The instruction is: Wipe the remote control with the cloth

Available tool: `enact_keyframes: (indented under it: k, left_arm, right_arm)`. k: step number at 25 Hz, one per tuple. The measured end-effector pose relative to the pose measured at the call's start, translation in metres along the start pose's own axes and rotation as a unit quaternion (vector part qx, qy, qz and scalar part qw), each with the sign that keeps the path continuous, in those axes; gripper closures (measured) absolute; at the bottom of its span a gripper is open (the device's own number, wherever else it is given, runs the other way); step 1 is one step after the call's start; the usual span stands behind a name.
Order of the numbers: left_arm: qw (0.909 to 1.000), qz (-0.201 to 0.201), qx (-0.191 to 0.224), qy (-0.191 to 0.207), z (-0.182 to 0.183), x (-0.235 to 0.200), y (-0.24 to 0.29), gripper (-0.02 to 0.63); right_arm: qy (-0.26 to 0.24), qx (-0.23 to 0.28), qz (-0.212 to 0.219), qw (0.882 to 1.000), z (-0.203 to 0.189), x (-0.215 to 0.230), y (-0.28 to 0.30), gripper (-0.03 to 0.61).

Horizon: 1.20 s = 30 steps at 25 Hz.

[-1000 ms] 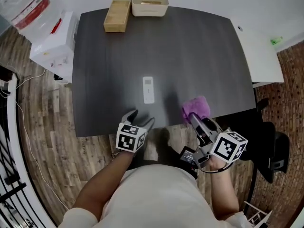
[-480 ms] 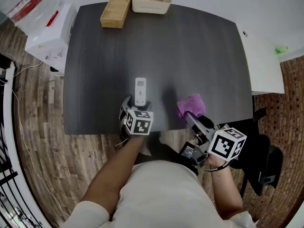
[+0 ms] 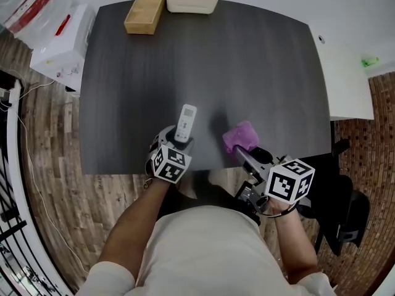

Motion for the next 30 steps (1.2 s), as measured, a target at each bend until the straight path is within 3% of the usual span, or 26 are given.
enact_keyframes:
  k: [3, 7, 11, 14, 16, 20, 24, 30]
  left_arm:
    - [0.9953, -0.079, 0.000, 0.057, -0.004, 0.013, -0.006, 0.328]
    - [0.9786, -0.170, -0.006, 0.115, -0.010, 0.028, -0.016, 0.330]
    - [0.9609, -0.230, -0.004, 0.154, -0.015, 0.038, -0.023, 0.330]
    - [0.9547, -0.248, 0.000, 0.165, -0.017, 0.039, -0.026, 0.330]
    - [0.9533, -0.252, 0.001, 0.168, -0.017, 0.039, -0.027, 0.330]
    - [0.9538, -0.249, -0.001, 0.168, -0.017, 0.040, -0.027, 0.331]
    - [0.9536, -0.251, -0.003, 0.167, -0.017, 0.040, -0.026, 0.331]
    - [0.9535, -0.251, -0.003, 0.167, -0.017, 0.040, -0.026, 0.334]
  right_arm:
    - [-0.054, -0.051, 0.034, 0.997, -0.015, -0.004, 0.019, 0.468]
    - [-0.115, -0.157, 0.105, 0.975, -0.050, -0.014, 0.055, 0.468]
    - [-0.085, -0.233, 0.196, 0.949, -0.084, -0.035, 0.089, 0.468]
    - [-0.049, -0.291, 0.236, 0.926, -0.107, -0.043, 0.108, 0.469]
    - [-0.033, -0.320, 0.231, 0.918, -0.116, -0.040, 0.120, 0.469]
    - [-0.039, -0.357, 0.181, 0.916, -0.120, -0.020, 0.134, 0.469]
    - [-0.054, -0.366, 0.139, 0.919, -0.117, -0.004, 0.134, 0.469]
    - [-0.020, -0.356, 0.107, 0.928, -0.111, 0.010, 0.130, 0.469]
Point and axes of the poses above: the fingertips, and each gripper's own axes: y forward along the fingers, x to its right, z out of its top, the point moved 6 cm from there along -y, backward along the fingers, and after that the axes turned 14 degrees about x, right-handed, at the moved point
